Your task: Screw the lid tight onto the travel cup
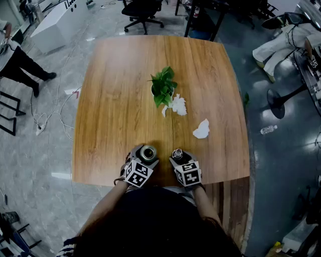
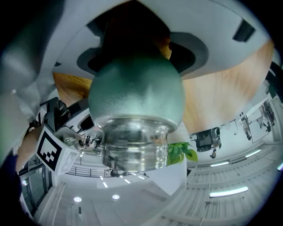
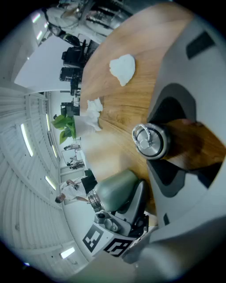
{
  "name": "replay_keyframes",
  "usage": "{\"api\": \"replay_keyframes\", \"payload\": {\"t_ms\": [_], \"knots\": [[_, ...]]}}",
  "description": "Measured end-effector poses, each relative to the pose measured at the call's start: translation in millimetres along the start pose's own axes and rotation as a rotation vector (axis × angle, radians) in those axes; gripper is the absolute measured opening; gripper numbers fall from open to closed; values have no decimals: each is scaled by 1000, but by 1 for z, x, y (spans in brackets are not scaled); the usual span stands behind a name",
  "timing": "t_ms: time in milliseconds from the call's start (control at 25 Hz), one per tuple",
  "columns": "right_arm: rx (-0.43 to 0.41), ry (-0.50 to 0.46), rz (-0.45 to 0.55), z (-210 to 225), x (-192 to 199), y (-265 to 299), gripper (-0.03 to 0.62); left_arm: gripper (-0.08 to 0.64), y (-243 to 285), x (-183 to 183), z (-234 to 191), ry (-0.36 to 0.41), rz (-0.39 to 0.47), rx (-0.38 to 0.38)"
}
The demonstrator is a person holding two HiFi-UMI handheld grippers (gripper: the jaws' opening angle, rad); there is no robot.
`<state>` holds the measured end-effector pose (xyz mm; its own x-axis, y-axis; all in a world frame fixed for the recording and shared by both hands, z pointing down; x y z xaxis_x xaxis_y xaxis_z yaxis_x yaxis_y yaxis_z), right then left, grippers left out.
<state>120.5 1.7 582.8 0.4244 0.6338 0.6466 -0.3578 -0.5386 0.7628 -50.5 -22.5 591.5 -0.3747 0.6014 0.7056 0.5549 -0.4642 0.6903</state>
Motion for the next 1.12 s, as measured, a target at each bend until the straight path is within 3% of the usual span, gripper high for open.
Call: {"api": "replay_keyframes", "payload": {"t_ms": [640, 840, 1120], "knots": [[-20, 6, 13, 3, 0, 1, 265, 399, 2, -1, -1, 12, 20, -6], [-13, -89, 6, 1, -3, -5, 265, 399, 1, -1, 0, 22, 32, -8], [44, -70, 112, 12, -31, -45, 265, 390, -2, -3, 1, -11, 25, 3]]}}
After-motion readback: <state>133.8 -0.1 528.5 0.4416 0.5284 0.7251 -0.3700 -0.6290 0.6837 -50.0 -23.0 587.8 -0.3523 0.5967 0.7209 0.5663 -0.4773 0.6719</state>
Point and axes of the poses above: the fingertips, and each gripper's own axes: y forward along the fingers, z to its right, x out of its underside, the point moved 7 cm from there along -y, backward along the fingers, and after that the axes turned 13 degrees about -y, right-handed, at the moved point
